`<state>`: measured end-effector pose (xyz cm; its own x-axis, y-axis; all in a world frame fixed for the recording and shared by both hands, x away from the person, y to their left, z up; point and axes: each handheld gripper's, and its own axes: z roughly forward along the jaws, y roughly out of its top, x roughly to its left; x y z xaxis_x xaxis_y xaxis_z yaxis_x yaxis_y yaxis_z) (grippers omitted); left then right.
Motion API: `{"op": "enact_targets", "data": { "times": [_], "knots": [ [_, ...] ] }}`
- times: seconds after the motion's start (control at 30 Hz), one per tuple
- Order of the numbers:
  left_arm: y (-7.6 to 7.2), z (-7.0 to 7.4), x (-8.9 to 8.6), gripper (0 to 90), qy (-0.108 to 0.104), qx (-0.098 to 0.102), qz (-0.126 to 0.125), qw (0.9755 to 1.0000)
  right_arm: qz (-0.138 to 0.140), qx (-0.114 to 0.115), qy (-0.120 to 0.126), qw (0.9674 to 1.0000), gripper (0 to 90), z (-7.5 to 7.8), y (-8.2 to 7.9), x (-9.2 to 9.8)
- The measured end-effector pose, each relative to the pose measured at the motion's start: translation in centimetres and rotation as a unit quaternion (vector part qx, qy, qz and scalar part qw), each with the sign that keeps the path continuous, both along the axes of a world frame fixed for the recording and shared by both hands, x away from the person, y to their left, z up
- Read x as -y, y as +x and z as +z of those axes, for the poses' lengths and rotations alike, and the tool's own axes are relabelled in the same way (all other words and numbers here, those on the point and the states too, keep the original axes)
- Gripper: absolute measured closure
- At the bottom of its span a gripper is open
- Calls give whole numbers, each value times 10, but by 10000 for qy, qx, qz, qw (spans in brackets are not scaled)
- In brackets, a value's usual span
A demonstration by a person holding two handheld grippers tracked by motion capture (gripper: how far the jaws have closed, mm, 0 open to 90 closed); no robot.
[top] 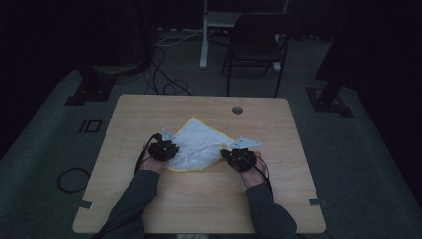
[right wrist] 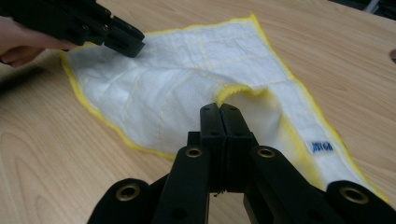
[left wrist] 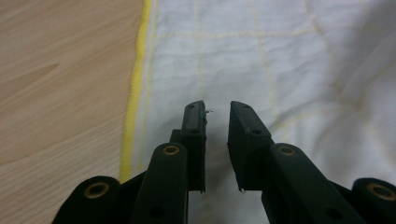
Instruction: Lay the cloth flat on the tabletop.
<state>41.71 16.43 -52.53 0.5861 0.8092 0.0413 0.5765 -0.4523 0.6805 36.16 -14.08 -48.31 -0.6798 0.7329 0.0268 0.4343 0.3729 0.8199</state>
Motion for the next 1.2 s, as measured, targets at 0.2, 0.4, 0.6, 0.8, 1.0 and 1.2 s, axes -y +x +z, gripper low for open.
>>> {"op": "enact_targets", "data": {
  "times": [0.2, 0.4, 0.6, 0.8, 1.0, 1.2],
  "knots": [
    [-3, -5, 1, 770, 107, -79, -61, 9999, -166, -29, 17, 9999, 896, 1, -9, 16],
    [-16, -6, 5, 770, 114, -64, -161, 9998, -278, -128, 64, 9995, 896, -4, -14, 28],
    [-32, 2, 14, 758, 93, 140, -192, 9997, -366, -193, 40, 9991, 894, -10, -14, 32],
    [-49, 20, 38, 744, -39, 463, -710, 9964, -468, -233, -38, 9986, 894, -18, -5, 30],
    [-63, 29, 70, 744, -107, 610, -1241, 9903, -562, -303, -19, 9980, 893, -24, 7, 26],
    [-71, 27, 103, 768, -36, 585, -1800, 9819, -619, -381, -39, 9974, 893, -32, 17, 22]
  ]
}}
